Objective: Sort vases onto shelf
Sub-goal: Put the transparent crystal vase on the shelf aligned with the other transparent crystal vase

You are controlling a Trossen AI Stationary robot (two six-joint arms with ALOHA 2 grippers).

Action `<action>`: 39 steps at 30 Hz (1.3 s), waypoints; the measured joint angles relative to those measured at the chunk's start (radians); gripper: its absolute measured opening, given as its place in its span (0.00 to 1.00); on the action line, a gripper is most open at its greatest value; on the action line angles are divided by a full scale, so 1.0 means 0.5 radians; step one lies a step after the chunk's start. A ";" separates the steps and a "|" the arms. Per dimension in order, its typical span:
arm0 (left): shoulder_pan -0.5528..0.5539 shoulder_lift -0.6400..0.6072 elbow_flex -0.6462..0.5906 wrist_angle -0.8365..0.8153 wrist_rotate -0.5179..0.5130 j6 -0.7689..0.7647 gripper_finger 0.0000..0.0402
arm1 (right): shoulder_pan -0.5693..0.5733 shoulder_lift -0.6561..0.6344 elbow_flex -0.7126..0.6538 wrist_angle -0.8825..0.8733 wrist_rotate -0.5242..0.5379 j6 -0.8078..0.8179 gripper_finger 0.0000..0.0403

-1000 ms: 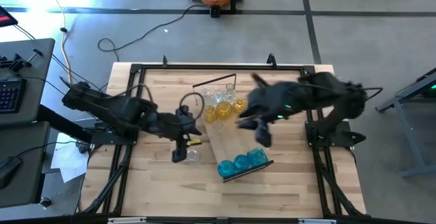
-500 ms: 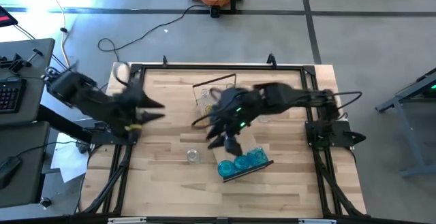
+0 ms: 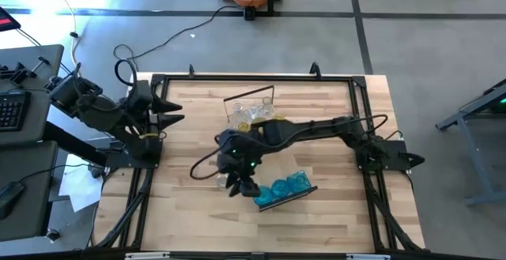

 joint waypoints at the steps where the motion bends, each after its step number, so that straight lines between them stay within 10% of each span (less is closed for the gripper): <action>1: 0.000 0.009 0.000 0.000 0.000 -0.037 0.32 | 0.000 0.022 0.000 0.002 -0.040 -0.026 0.36; 15: 0.000 0.237 -0.001 -0.004 -0.018 -0.200 0.32 | -0.009 0.080 0.000 0.093 0.045 -0.423 0.36; 22: 0.001 0.258 -0.001 -0.012 -0.083 -0.108 0.32 | -0.004 0.194 0.004 0.089 0.541 -0.423 0.36; 39: -0.001 0.082 -0.001 -0.148 -0.173 -0.102 0.32 | -0.011 0.400 0.001 -0.051 0.534 -0.416 0.36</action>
